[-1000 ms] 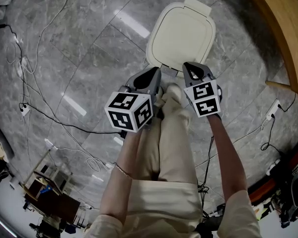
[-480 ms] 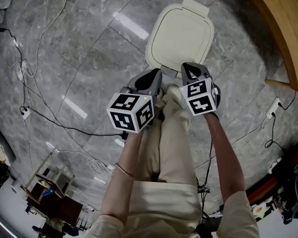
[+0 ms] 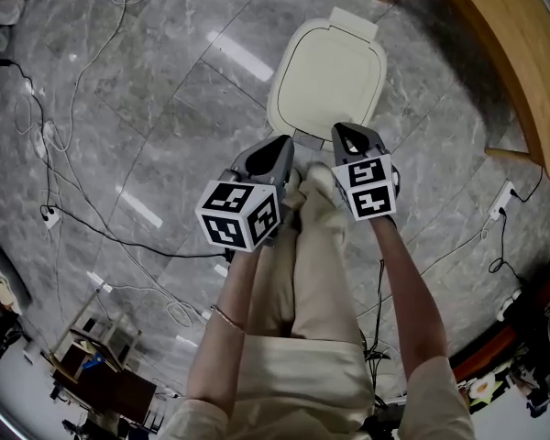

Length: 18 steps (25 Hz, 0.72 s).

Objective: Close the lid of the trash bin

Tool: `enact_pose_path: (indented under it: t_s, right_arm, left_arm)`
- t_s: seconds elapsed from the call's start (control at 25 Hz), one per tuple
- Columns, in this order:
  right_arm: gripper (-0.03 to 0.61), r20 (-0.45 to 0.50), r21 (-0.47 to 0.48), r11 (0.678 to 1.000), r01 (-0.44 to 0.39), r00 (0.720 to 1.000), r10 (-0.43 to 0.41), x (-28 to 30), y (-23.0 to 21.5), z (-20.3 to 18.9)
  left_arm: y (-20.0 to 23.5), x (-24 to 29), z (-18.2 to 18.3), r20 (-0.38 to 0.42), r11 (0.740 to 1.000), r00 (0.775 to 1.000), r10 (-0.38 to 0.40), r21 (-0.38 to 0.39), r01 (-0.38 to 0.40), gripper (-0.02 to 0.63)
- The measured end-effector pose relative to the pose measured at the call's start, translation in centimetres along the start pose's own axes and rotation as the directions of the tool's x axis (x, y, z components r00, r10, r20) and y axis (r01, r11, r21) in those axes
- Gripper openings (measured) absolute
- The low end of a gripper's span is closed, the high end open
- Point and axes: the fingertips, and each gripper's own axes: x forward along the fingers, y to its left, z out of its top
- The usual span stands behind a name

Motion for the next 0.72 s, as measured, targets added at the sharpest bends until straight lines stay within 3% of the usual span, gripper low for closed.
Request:
enact_pose_path:
  t_s: [0.28, 0.72]
  right_arm:
    - [0.006, 0.073, 0.027, 0.999, -0.037, 0.997, 0.035, -4.2, 0.5, 3.1]
    - [0.006, 0.244, 0.122, 0.992, -0.044, 0.97, 0.013, -13.2, 1.0, 9.8]
  left_arm:
    - [-2.1, -2.2, 3.4, 0.057, 0.999, 0.998, -0.014, 0.046, 0.011, 0.023]
    - [-5.9, -7.2, 7.3, 0.107, 0.994, 0.994, -0.035, 0.103, 0.024, 0.023]
